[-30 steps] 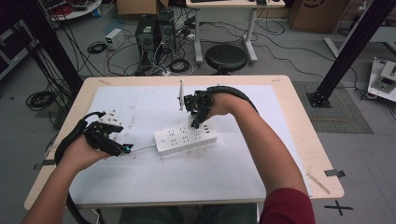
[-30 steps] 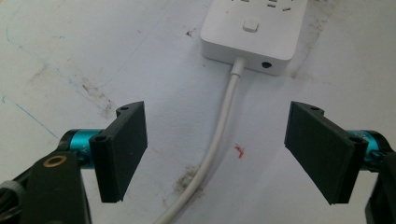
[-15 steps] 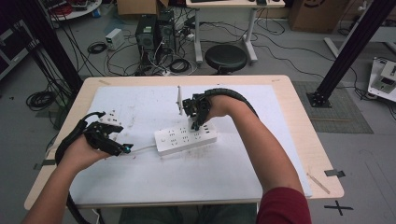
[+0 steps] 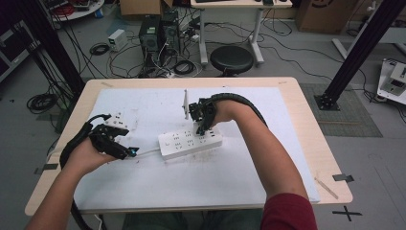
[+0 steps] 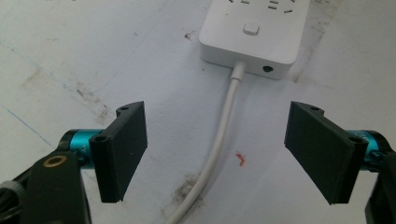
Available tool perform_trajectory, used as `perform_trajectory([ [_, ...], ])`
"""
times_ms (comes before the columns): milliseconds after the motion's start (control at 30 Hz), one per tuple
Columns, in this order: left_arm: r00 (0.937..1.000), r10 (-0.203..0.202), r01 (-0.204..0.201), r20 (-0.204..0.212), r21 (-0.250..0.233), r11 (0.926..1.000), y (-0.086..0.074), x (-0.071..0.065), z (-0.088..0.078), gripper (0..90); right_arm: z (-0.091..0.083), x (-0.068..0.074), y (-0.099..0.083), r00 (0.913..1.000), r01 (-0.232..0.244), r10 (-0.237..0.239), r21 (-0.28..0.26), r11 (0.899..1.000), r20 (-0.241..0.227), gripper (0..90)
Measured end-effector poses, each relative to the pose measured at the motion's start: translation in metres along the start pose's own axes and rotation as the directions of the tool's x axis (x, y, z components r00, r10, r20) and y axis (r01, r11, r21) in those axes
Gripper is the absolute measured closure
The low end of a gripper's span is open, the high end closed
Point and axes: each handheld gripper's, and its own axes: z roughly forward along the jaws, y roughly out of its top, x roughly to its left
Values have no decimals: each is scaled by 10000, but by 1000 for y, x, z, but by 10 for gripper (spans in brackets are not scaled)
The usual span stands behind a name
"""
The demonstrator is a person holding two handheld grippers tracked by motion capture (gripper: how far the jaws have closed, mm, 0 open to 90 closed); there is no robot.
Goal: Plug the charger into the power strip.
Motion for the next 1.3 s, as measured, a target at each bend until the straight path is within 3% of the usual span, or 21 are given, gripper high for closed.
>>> perform_trajectory([
  [600, 9998, -182, 183, 78, -175, 9997, -4, 3, 0, 212, 6, -6, 3, 9991, -238, 244, 157, 9996, -359, 635],
  [633, 9998, -186, 186, 34, -195, 9996, -4, 4, -1, 213, 6, -6, 2, 9989, -304, 305, 27, 9995, -365, 618],
  [700, 9997, -224, 225, 49, -229, 9995, -5, 5, -3, 212, 6, -9, -1, 9975, -658, 657, -60, 9978, -254, 445],
  [733, 9997, -251, 252, 59, -231, 9994, -6, 5, -3, 212, 3, -8, -2, 9939, -1070, 1066, -141, 9942, -294, 428],
  [767, 9998, -203, 205, 69, -204, 9996, -6, 6, -3, 213, 0, -8, -3, 9967, -808, 803, -442, 9957, -142, 433],
  [900, 9998, -189, 189, -10, -175, 9997, -4, 7, -4, 213, -12, -3, -4, 9964, -820, 834, -761, 9937, 159, 410],
  [1067, 10000, 24, -26, -41, -342, 9994, -1, 6, -8, 212, -31, 9, -11, 9868, -1469, 1561, -1669, 9750, 436, 298],
  [1167, 9998, 177, -179, -46, -486, 9987, 1, 5, -9, 212, -35, 18, -19, 9823, -1695, 1825, -2109, 9627, 433, 292],
  [1300, 9994, 340, -337, 24, -779, 9964, 6, 6, -10, 212, -41, 31, -29, 9689, -2201, 2431, -2871, 9323, 466, 248],
])
